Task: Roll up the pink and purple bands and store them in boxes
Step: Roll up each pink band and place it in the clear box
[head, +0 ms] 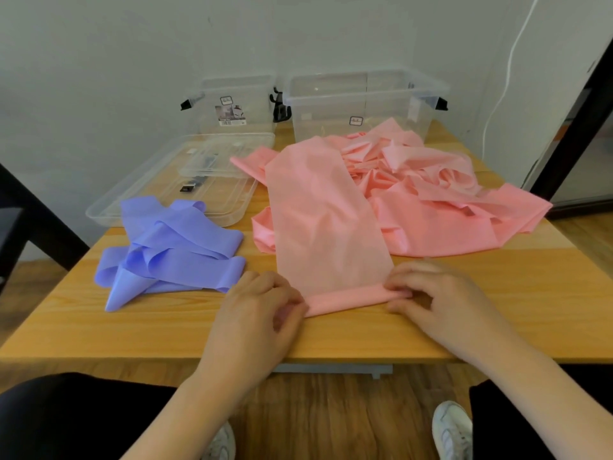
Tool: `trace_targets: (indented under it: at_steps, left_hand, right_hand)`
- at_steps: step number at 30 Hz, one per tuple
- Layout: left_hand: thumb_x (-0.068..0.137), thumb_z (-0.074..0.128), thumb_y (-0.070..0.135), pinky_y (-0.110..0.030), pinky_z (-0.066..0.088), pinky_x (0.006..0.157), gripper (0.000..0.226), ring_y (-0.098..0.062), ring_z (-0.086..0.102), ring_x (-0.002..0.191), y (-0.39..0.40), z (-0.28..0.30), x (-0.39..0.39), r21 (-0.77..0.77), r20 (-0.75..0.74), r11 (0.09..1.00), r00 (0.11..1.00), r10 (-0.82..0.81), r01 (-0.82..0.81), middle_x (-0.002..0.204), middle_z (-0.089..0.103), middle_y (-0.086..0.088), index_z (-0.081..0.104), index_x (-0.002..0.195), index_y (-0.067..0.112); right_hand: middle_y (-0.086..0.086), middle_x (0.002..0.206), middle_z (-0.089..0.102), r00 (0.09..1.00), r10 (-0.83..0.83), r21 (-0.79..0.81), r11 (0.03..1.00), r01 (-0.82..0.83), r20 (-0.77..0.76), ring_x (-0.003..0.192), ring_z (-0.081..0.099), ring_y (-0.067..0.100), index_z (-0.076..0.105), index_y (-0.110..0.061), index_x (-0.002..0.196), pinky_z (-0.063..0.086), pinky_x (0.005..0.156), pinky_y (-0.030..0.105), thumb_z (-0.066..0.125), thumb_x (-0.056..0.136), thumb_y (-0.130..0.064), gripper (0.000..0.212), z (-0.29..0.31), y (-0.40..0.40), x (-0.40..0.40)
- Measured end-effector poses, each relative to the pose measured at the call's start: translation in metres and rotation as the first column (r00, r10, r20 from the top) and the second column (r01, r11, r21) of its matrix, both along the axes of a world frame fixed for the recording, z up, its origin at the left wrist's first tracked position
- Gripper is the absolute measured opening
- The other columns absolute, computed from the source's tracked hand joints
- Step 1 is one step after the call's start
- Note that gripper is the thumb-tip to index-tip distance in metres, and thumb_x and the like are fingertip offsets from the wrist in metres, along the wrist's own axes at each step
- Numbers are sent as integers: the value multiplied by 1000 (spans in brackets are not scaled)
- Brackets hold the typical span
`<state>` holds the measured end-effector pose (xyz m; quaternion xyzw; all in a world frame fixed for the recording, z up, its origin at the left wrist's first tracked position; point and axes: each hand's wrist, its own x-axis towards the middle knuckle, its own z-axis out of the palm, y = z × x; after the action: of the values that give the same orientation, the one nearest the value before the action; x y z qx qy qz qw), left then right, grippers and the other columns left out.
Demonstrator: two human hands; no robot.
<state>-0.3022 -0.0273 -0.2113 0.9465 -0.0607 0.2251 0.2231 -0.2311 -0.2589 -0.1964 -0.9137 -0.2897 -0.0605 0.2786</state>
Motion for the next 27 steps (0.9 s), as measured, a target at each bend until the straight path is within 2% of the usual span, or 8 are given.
trace_targets:
  at_steps: [2, 4, 6, 8, 12, 17, 23, 27]
  left_hand:
    - [77, 53, 47, -27, 42, 74, 32, -9, 55, 81, 5, 0, 0, 44, -15, 999, 999, -31, 31, 84, 63, 12, 71, 85, 22]
    - [80, 52, 44, -19, 43, 74, 32, -2, 54, 80, 6, -1, 0, -1, -19, 999, 999, -47, 47, 83, 64, 14, 71, 87, 20]
    - [83, 56, 33, -5, 39, 71, 23, 7, 52, 77, 5, 1, 0, -105, -14, 994, 1000, -27, 26, 82, 62, 17, 71, 92, 18]
    - [83, 66, 15, 2, 35, 69, 19, 14, 52, 77, 3, 1, 0, -197, -8, 980, 1000, 20, -21, 83, 60, 21, 70, 101, 19]
    - [77, 72, 11, 1, 35, 66, 26, 6, 52, 81, 1, -1, 2, -206, -21, 970, 991, 129, -131, 79, 54, 21, 67, 101, 16]
    - [74, 75, 13, 3, 34, 67, 24, 2, 52, 83, -3, 0, -3, -193, -5, 970, 989, 148, -146, 72, 53, 20, 70, 97, 13]
    - [69, 78, 13, 3, 35, 68, 31, 0, 52, 91, -5, 0, -5, -178, -24, 981, 996, 81, -84, 78, 50, 23, 70, 100, 11]
    - [69, 78, 7, 4, 35, 65, 31, 12, 53, 79, -4, 4, -4, -231, -22, 968, 995, 95, -97, 74, 55, 20, 69, 98, 14]
  right_hand:
    - [-22, 88, 57, 1000, 11, 0, 1000, -11, -7, 88, 50, 0, 71, -21, 92, 35, 85, 19, 73, 74, -16, 19, 1, 0, 1]
    - [-18, 84, 59, 1000, -6, 33, 999, 6, -3, 85, 52, 3, 69, -23, 88, 36, 81, 15, 69, 78, -14, 14, 0, 1, 1]
    - [-18, 84, 59, 999, -26, 69, 997, 28, -34, 85, 52, 2, 69, -24, 88, 34, 80, 8, 64, 83, -14, 12, -1, 3, 2]
    - [-21, 84, 56, 997, -55, 74, 996, 58, -49, 87, 50, 5, 68, -23, 93, 32, 80, 10, 61, 86, -14, 14, -3, 6, 3]
    - [-26, 82, 44, 988, -154, 57, 986, 154, -6, 86, 47, 7, 61, -27, 98, 32, 81, 22, 61, 86, -20, 14, -7, 11, 3]
    - [-17, 82, 52, 980, -192, 187, 962, 199, -56, 74, 50, 0, 61, -23, 89, 34, 69, 4, 70, 78, -13, 17, -6, 6, 5]
    - [-20, 82, 54, 978, -178, 232, 952, 199, -107, 75, 51, -4, 66, -21, 91, 35, 71, 2, 71, 75, -8, 22, -5, 6, 5]
    - [-14, 78, 63, 963, -118, 260, 948, 182, -244, 70, 61, -1, 63, -34, 83, 38, 70, 1, 68, 77, -1, 34, 5, -5, 8]
